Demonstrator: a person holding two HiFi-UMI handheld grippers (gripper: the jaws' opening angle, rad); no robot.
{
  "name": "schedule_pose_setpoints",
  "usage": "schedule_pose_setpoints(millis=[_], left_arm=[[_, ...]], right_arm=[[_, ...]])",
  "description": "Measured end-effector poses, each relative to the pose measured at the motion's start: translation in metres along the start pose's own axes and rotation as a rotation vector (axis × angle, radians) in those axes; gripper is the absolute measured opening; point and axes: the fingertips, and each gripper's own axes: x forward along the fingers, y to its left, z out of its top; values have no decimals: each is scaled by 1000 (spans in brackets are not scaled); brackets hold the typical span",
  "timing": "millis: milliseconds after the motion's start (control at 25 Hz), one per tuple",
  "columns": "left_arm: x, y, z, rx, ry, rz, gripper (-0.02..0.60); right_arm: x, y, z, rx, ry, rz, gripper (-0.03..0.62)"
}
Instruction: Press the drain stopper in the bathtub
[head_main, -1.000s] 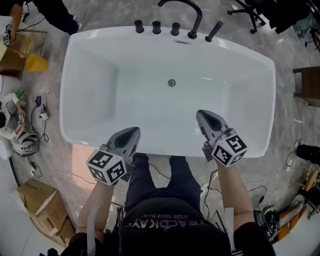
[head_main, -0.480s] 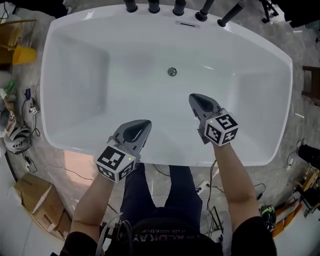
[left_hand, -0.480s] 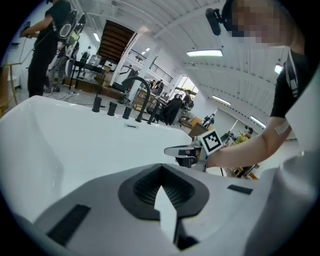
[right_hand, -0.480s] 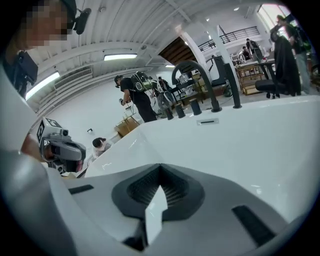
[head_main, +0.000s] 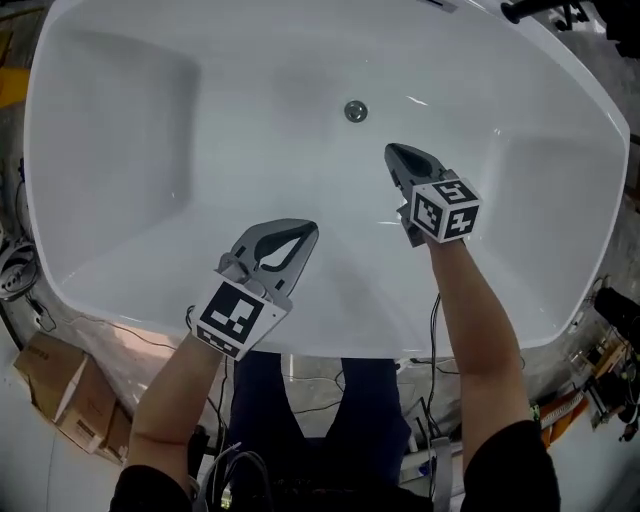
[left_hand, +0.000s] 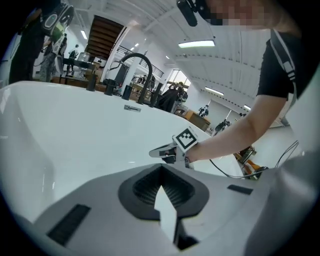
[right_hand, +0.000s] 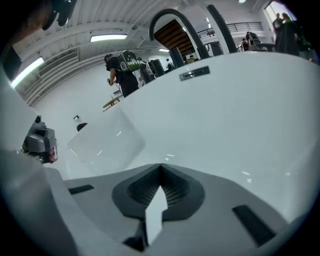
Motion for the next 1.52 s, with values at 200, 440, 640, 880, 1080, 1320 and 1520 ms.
schedule_pose_setpoints(millis=[200,440,640,880,1080,1320,1520], left_arm=[[15,11,-26,-8,25,-22,5],[32,28,-34,17,-14,-48,5],[40,34,-51,7,7,-76,5],[43,38,-59,-110,-13,-69,5],[43,39,-54,-232,-25,-71,4],[43,42,-48,-269,-14,-81,4],[45,38,-49,-285,-5,-117,5]], right_arm=[[56,-40,-32,-5,75,-50,11],[117,-83,-64,-7,148,-97,11],[161,-106,-89,-21,212,-122,11],[189,-132,-104,-3,277,-162,11],[203,-140,-103,-29,297,-158,12],[223,-139,-100,-28,306,-164,11],[236,-145,-106,-10,313,-188,11]])
